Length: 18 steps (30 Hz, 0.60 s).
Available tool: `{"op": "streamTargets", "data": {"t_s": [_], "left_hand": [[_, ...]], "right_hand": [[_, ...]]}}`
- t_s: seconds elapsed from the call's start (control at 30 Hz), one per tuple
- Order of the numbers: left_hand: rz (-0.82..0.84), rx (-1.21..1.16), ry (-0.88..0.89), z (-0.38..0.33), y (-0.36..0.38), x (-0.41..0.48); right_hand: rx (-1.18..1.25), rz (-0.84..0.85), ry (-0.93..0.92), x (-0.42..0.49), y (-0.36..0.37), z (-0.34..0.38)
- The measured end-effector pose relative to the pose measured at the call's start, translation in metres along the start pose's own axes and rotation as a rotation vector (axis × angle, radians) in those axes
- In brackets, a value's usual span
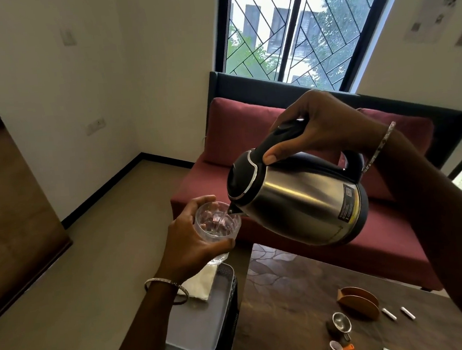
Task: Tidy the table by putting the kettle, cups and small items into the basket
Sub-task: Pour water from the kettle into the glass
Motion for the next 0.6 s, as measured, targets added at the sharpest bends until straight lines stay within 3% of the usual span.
{"op": "streamTargets", "data": {"t_s": [0.6], "left_hand": [[-0.011,0.001,0.007,-0.0062,0.0082,-0.0055]], "right_hand": [[-0.040,0.014,0.002,-0.0096,-0.0052,0.0029]]}}
Point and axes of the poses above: each hand's wrist, its own x-axis towards the middle knuckle, its own y-axis out of the palm, z = x × y, the point moved 2 cm from there along x, towards the middle knuckle, and after that the axes turned 15 degrees about y, right-handed, at the moved point
